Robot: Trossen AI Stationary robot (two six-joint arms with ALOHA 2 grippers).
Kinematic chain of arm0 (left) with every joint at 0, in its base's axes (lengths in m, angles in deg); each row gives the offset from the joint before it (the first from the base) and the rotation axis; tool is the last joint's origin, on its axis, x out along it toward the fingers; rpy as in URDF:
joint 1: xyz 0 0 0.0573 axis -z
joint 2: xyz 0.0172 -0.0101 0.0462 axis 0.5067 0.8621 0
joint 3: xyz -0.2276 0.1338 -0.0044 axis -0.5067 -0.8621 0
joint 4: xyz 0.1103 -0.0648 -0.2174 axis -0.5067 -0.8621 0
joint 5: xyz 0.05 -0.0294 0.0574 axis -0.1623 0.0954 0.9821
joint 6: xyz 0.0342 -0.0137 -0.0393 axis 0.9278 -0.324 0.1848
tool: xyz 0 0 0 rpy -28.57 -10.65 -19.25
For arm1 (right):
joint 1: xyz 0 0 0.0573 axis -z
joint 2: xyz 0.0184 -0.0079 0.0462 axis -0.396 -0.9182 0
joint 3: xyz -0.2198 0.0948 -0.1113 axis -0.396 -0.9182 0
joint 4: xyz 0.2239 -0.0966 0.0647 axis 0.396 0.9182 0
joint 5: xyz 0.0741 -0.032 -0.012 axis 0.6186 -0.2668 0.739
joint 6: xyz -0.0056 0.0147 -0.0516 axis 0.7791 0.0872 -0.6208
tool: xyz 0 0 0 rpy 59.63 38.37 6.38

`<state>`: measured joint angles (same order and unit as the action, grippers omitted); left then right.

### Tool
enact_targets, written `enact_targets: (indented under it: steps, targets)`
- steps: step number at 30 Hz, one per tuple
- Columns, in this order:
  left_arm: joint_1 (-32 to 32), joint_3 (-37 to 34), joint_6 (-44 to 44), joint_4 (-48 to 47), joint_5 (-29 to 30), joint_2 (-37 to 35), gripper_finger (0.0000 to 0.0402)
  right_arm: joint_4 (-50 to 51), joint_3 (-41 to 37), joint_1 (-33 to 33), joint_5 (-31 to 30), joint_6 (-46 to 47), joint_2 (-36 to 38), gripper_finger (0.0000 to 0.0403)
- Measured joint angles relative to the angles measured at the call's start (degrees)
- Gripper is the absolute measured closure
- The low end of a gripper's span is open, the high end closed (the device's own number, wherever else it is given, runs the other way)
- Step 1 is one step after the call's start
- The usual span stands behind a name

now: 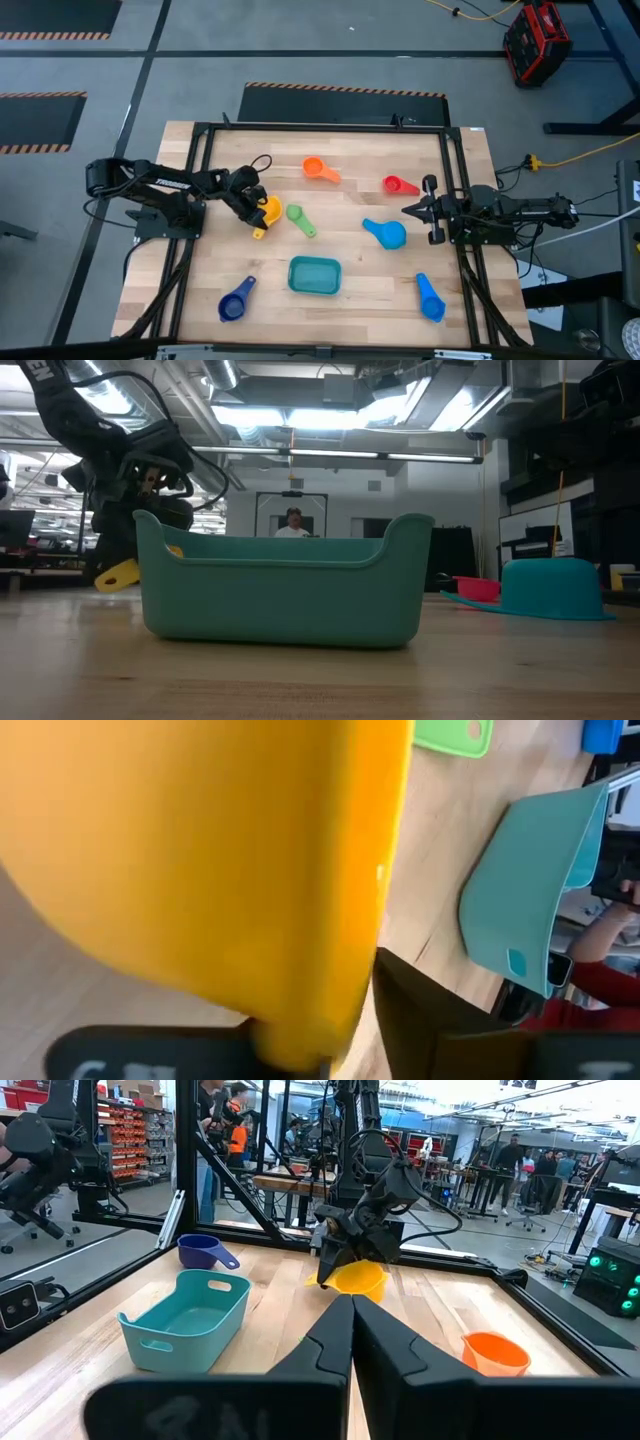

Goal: Nest measuring cups in basket
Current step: Prepare the yellow measuring cup

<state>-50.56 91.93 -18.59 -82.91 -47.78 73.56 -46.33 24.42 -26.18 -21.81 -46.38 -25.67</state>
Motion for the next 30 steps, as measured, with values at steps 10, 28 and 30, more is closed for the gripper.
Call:
enact_targets:
  steps: [10, 28, 30]
  targets:
    - [0.0, 0.0, -1.06, 0.09, 1.94, 0.0, 0.0266, 0.02, 0.0, 0.0, 0.0, -0.02, 0.0, 0.0389]
    - [-5.91, 0.0, -1.89, -0.43, -2.0, -0.35, 0.0268, 0.02, -0.02, 0.0, 0.0, -0.02, 0.0, 0.0389]
    - [-6.34, 0.0, -2.72, -1.05, -1.96, -0.39, 0.0268, 0.02, -0.02, 0.0, 0.0, -0.02, 0.0, 0.0389]
